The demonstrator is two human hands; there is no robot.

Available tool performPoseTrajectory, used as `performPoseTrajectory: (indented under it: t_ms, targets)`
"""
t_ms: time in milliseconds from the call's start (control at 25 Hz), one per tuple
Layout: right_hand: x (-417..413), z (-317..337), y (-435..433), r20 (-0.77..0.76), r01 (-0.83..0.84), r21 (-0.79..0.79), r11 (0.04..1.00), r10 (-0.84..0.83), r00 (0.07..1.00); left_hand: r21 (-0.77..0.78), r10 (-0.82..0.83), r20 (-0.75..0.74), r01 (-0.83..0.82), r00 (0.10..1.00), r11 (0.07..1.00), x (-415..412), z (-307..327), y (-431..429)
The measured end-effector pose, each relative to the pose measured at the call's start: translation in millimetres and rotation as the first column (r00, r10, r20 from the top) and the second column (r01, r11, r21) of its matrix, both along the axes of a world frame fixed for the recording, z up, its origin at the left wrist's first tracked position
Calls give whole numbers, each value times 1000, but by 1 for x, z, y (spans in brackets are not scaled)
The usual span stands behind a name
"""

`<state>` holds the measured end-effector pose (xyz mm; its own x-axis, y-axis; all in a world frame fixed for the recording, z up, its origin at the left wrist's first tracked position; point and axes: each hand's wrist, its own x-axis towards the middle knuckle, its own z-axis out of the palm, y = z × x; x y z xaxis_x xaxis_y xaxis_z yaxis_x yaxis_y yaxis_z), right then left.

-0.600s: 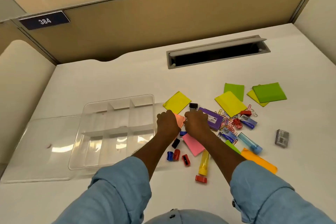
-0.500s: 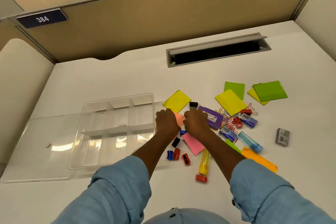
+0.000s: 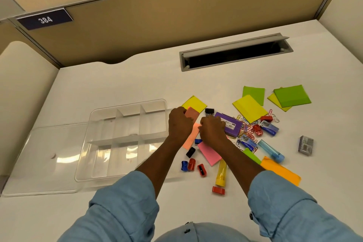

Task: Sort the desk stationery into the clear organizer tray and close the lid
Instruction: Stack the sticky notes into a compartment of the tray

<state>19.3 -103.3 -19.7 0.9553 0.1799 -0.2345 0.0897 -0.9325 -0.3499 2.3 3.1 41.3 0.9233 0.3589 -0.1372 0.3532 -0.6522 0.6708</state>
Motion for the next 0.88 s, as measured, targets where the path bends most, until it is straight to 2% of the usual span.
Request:
performPoseTrajectory:
  t_ms: [200, 320, 480, 720, 880]
  targets:
    - [-1, 1, 3, -4, -68, -78, 995, 68, 998, -178, 106, 111, -85, 988, 980, -2, 32, 18]
    - [-6, 2, 14, 23, -65, -169, 983, 70, 997, -322, 221, 118, -173, 968, 931, -10, 47, 33]
    - [-2, 7, 23, -23, -4, -153, 988, 1, 1000, -460, 344, 84, -270, 935, 846, -25, 54, 52]
    - [-1, 8, 25, -81, 81, 34, 996, -78, 994, -531, 466, 29, -382, 884, 756, -45, 54, 76]
    - [3, 25, 9, -153, 122, 300, 946, -78, 985, -553, 495, 22, -401, 869, 730, -57, 55, 84]
